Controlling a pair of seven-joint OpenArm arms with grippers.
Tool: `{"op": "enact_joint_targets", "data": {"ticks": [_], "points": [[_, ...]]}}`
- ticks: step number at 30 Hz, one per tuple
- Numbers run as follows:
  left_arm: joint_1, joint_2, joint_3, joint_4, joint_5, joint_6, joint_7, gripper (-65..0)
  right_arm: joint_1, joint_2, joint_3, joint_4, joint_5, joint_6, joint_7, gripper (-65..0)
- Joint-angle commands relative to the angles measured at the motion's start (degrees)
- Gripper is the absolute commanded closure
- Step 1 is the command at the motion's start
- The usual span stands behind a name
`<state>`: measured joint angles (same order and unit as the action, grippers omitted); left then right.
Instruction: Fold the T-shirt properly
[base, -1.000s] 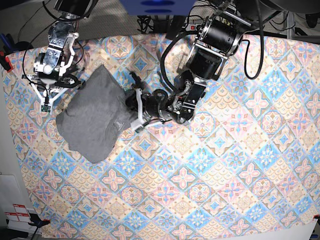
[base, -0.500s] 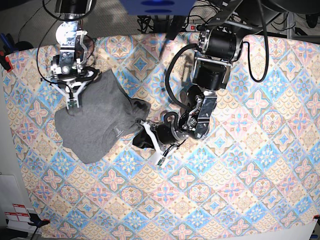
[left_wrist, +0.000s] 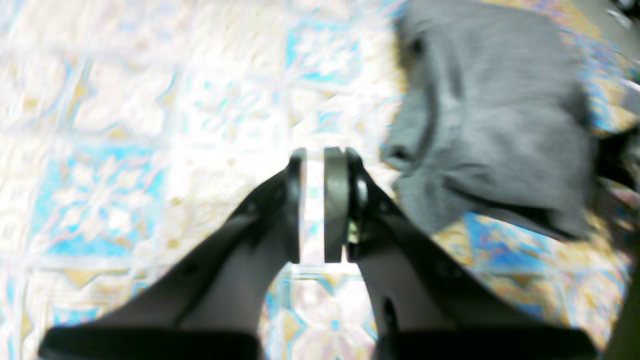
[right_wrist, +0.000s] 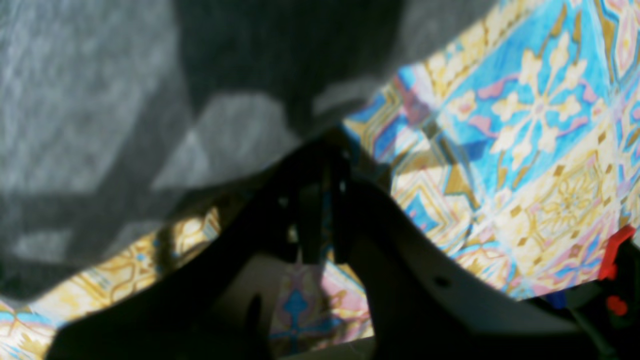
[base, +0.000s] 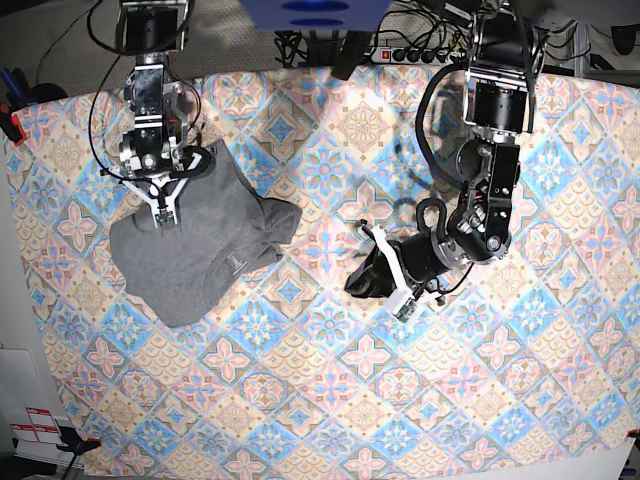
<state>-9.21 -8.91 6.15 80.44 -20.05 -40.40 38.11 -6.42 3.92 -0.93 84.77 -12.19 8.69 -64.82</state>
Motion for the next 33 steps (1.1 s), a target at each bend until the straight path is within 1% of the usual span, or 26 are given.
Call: {"op": "enact_joint_targets", "data": {"ticks": [1, 4, 7, 10, 13, 16, 20, 22, 23, 28, 30, 31, 33], "points": [[0.11, -1.07, -1.98, 2.06, -1.18, 0.40, -0.88, -6.0, 1.10, -1.07, -1.22, -1.56, 5.02, 1.38, 4.11, -5.0], [2.05, -1.42, -6.46, 3.47, -1.79, 0.40, -0.88, -6.0, 1.71, -2.21, -4.30, -1.65, 5.02, 1.38, 4.38, -4.9], [3.19, -1.77, -9.63, 3.73, -1.62, 0.40, -0.88, -6.0, 2.59, -3.00, -9.84, -1.48, 5.02, 1.38, 4.29, -4.9], [3.89, -3.09, -10.86, 3.73, -1.53, 0.40, -0.88, -6.0, 4.09, -3.44, -16.17, 0.37, 5.02, 1.38, 4.55, -4.9], [4.42, -4.24, -11.03, 3.64, -1.35, 0.40, -0.88, -6.0, 4.35, -3.44, -20.65, 4.33, 5.02, 1.38, 4.38, -4.9], [5.83, -5.55, -11.03, 3.82, -1.79, 0.40, -0.88, -6.0, 4.88, -3.70, -21.09, 7.40, 5.02, 1.38, 3.59, -4.9], [8.29, -6.96, -10.77, 4.43, -1.79, 0.40, -0.88, -5.6, 4.61, -3.88, -21.09, 9.95, 5.02, 1.29, 0.16, -4.9], [10.22, -7.58, -10.68, 6.54, -1.44, 0.40, -0.88, -5.4, 3.82, -3.44, -20.21, 12.06, 4.93, 1.11, -0.90, -4.9], [11.63, -8.10, -10.68, 8.30, -1.44, 0.40, -0.88, -5.3, 2.59, -3.44, -18.46, 13.38, 4.76, 1.11, -1.34, -4.9], [18.84, -10.39, -10.68, 18.32, -1.35, 0.40, -0.88, -5.3, -1.72, -3.79, -6.50, 22.17, 4.67, 1.11, -1.78, -4.9], [22.09, -11.27, -10.86, 22.10, -1.35, 0.40, -0.88, -5.3, -3.12, -3.79, -2.37, 24.37, 4.67, 1.11, -4.33, -4.9], [23.59, -11.53, -11.12, 23.60, -1.35, 0.40, -0.88, -5.3, -3.30, -3.79, -1.05, 24.72, 4.67, 1.11, -6.00, -4.9], [26.31, -11.62, -11.21, 25.80, -1.35, 0.40, -0.96, -5.3, -3.56, -3.53, 0.62, 25.34, 4.58, 1.11, -7.49, -4.9]]}}
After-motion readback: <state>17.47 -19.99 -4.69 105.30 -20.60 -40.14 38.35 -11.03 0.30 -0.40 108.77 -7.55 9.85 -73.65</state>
